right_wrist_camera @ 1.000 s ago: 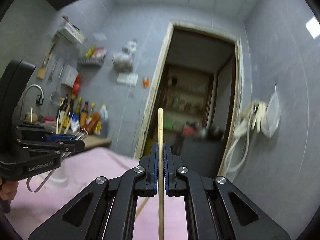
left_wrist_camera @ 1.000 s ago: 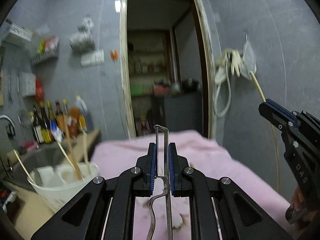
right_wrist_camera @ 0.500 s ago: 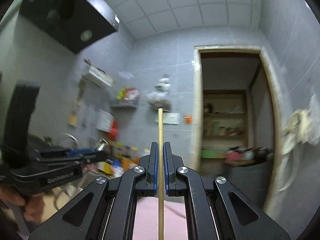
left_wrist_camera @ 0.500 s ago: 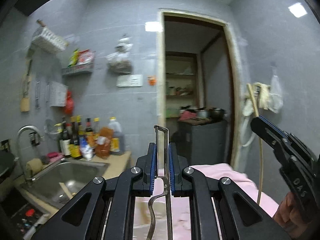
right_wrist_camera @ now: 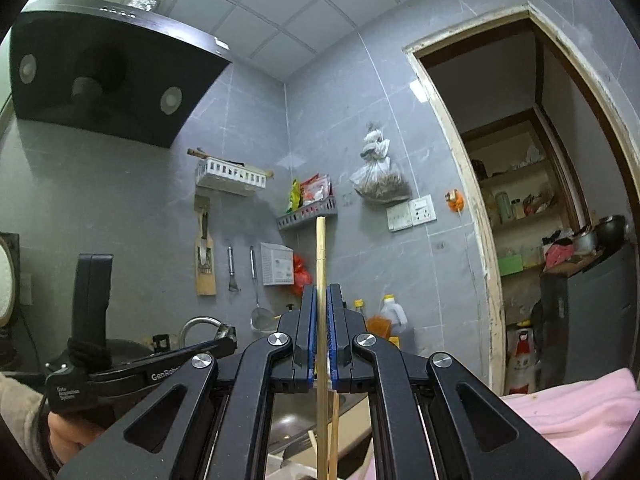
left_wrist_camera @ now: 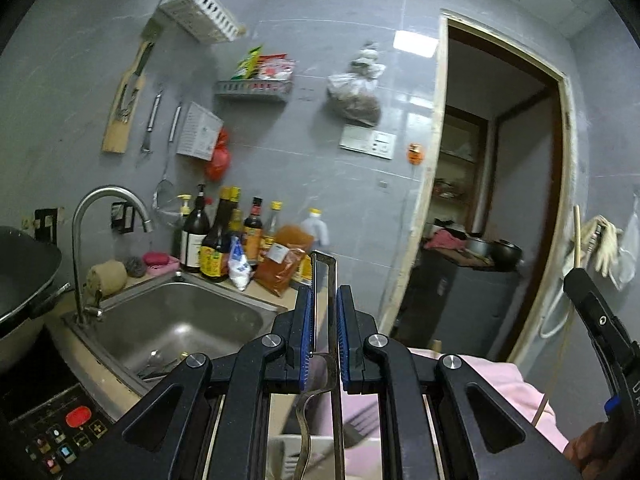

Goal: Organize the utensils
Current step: 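Lift the wire utensil and chopstick and carry both to the white holder, then open both tools above the white holder to drop the utensils in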

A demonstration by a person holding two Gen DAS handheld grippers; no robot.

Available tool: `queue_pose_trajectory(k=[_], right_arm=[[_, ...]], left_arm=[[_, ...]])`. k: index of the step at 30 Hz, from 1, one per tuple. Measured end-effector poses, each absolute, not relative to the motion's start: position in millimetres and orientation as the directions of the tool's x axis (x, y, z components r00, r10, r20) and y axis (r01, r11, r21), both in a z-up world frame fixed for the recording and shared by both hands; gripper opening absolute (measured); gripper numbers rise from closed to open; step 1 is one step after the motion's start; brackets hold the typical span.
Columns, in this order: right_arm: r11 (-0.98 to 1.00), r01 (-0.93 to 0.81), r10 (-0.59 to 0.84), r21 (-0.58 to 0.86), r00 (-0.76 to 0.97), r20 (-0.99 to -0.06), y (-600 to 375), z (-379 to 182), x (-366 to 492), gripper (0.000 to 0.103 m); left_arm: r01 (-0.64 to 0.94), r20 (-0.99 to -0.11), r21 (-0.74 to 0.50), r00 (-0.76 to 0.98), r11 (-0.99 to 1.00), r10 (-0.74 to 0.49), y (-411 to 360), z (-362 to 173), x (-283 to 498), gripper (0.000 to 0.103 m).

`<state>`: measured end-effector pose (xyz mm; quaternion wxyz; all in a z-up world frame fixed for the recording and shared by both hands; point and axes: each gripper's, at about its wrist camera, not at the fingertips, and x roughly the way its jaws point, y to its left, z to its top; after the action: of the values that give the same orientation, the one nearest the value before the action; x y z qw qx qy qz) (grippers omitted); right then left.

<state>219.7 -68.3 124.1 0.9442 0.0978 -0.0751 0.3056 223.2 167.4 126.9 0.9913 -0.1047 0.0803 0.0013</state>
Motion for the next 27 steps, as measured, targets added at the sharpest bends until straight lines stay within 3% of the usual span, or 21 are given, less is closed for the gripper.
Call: queue_pose_trajectory(k=[16,27], right_arm=[[0.804,-0.572,0.560,0.165,0.821,0.116,-53.7,84.9,255.3,0.003],[0.816,-0.576,0.577,0.050,0.817,0.000,-45.2,63.0,247.5,0.004]], left_arm=[[-0.088,-0.141,-0.223,0.988,0.971,0.057,165.2,98.8,251.2,0.009],[-0.077,-0.315,-0.151,0.949,0.986,0.026,153.7,69.2,245.3,0.011]])
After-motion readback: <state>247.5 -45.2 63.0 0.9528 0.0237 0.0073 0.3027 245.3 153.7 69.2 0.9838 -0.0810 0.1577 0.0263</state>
